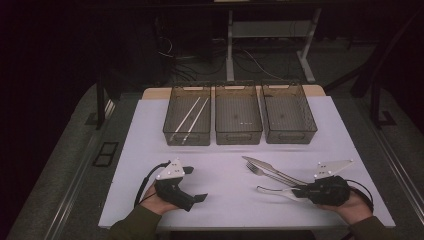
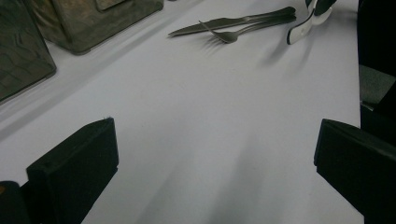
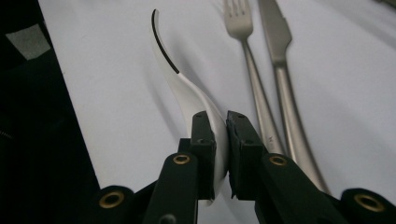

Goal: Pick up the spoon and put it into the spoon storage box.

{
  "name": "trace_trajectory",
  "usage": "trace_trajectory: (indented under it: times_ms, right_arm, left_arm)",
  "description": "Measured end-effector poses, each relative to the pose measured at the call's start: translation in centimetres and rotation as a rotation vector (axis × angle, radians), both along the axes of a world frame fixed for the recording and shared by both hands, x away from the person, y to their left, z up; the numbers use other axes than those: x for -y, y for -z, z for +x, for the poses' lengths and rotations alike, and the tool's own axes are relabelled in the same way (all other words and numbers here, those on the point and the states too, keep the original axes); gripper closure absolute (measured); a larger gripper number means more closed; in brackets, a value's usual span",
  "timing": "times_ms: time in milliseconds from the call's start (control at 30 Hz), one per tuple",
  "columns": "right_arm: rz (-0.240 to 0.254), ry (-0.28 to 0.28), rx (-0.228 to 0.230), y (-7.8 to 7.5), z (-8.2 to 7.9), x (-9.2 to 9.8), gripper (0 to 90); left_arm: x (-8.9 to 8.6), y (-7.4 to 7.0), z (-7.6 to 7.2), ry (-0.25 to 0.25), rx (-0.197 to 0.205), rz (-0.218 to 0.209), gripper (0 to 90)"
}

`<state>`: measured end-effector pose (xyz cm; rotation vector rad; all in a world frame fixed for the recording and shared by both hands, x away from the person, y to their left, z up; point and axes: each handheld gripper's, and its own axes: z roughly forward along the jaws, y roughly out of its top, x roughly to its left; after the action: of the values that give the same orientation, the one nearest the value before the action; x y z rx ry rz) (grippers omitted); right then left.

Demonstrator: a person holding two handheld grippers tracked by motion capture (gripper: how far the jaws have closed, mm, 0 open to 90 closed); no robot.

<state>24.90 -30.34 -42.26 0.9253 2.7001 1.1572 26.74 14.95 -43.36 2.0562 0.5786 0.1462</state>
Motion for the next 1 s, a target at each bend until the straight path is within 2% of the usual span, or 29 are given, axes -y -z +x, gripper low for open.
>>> trace_trajectory:
  times_ms: [367, 500, 600, 700, 1000]
  right_arm:
    - [0.029, 0.048, 0.036, -1.3, 1.3, 0.1, 81.6]
    - [0.043, 0.065, 0.044, -1.7, 1.8, 0.1, 81.6]
    - [0.056, 0.069, 0.049, -2.0, 2.3, 0.1, 81.6]
    - [0.063, 0.073, 0.061, -2.5, 2.6, 0.1, 81.6]
    - [0.086, 0.083, 0.099, -4.0, 4.7, -0.8, 81.6]
  left_arm:
    - [0.1, -0.1, -0.1, -0.001, 0.007, 0.010, 0.0]
    - [0.2, -0.1, -0.1, 0.000, -0.004, 0.010, 0.0]
    - [0.3, 0.0, -0.1, 0.009, -0.012, 0.015, 0.0]
    - [0.4, -0.1, -0.1, 0.015, -0.003, 0.017, 0.0]
    - [0.3, -0.1, -0.1, 0.011, 0.002, 0.012, 0.0]
